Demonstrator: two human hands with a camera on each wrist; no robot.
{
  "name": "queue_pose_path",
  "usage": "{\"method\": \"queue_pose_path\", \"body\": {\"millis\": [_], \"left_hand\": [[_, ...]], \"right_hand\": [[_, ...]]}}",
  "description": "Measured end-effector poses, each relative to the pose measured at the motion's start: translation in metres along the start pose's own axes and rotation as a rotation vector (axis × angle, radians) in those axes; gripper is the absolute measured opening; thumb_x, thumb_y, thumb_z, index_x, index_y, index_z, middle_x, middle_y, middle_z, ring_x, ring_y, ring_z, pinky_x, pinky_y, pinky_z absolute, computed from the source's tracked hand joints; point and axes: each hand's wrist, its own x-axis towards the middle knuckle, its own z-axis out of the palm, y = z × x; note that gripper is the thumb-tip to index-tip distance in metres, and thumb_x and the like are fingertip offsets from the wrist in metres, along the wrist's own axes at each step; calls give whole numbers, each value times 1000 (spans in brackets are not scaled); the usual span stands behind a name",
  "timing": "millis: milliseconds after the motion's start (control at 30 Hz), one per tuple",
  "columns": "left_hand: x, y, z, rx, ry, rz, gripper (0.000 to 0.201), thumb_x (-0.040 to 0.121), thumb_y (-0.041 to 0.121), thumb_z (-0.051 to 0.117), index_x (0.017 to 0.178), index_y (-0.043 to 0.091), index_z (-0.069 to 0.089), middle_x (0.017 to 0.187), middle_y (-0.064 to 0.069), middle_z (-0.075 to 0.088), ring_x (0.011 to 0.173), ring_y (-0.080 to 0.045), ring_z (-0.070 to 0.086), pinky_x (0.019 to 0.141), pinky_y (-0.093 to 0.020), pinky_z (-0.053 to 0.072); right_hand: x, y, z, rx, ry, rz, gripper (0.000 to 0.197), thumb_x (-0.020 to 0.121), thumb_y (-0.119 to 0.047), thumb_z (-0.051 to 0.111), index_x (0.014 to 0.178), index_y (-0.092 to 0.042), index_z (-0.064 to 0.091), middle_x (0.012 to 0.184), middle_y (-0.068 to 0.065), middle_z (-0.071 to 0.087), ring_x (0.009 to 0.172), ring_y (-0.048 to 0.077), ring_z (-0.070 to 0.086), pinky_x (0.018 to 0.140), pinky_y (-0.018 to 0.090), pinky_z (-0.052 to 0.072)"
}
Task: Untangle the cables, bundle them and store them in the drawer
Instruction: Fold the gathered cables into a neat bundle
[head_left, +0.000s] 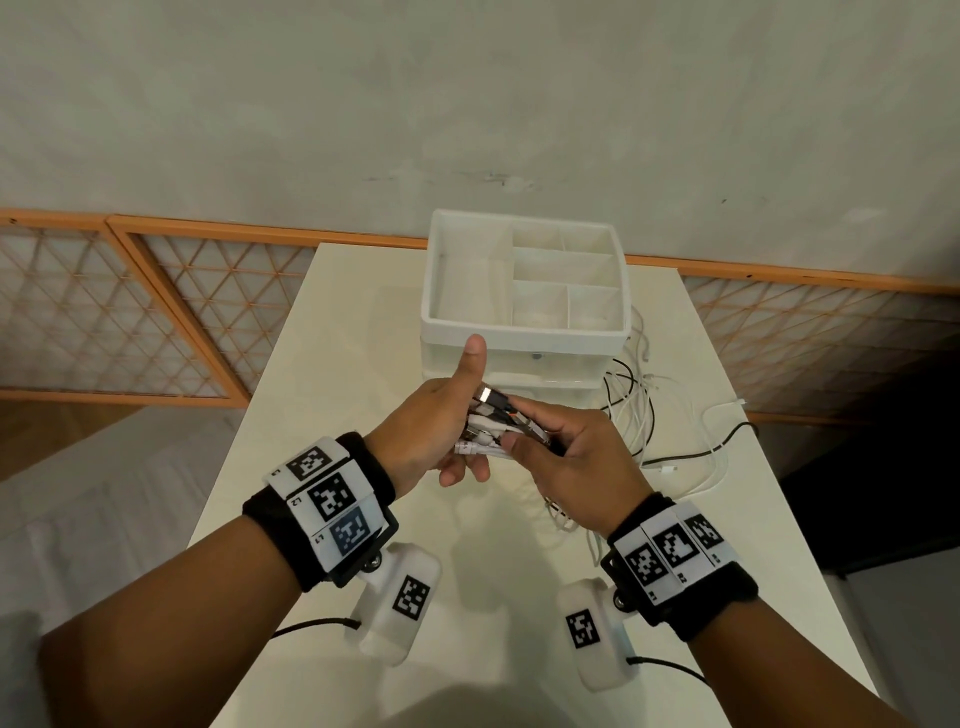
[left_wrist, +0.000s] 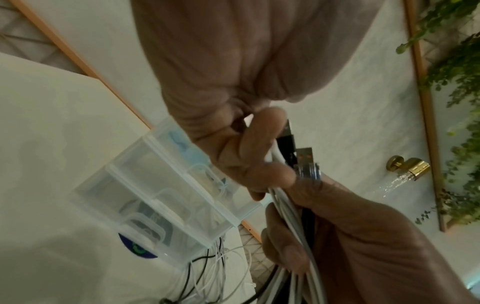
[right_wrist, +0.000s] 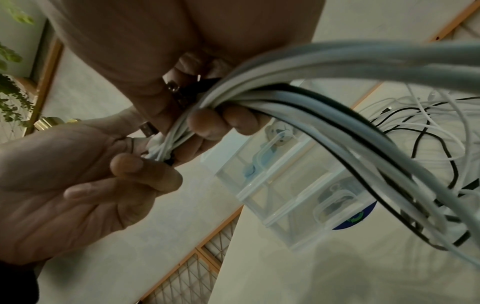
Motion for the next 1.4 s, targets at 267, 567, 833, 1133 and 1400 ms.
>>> {"method": "queue_pose_path", "body": {"millis": [267,567,833,1133,1400], "left_hand": [[-2,-3,0,32,-68,-6,89,85,79,17,107,7,65,70,-24,62,49,-22,51,38,-23,32],[4,-12,4,14,84,104,38,91,42,65,68,13,62,63,-12,62,47,-20,53,38,-22,32],[10,-17,5,-128,146,12,43,103,40,42,93,5,64,69,-13,59,44,-18,48,36,-21,28],[4,-19,2,-65,32,92,62,97,55,44,89,-3,65,59,-9,55,49,-21,44,41,-23,33],[11,-26,0,-172,145,27,55,98,55,45,91,3,64,62,-5,59,46,-15,49,38,-21,32]], "right_hand": [[-2,-6,2,44,-19,3,35,89,-1,69,118,-20,72,89,-14,77,76,-4,70,72,12,50],[3,-8,5,-67,63,-19,26,89,-15,70,110,-30,69,75,-4,73,58,14,59,57,30,50],[2,-2,5,1,75,-52,29,90,-12,71,117,-23,74,76,-17,70,60,0,62,64,13,48],[3,1,6,-221,3,-96,40,97,-29,62,137,-29,58,68,-22,66,59,3,59,64,20,48],[0,-3,9,-164,-13,-133,38,102,-26,54,136,-42,54,86,-19,70,64,4,61,71,17,49]]}}
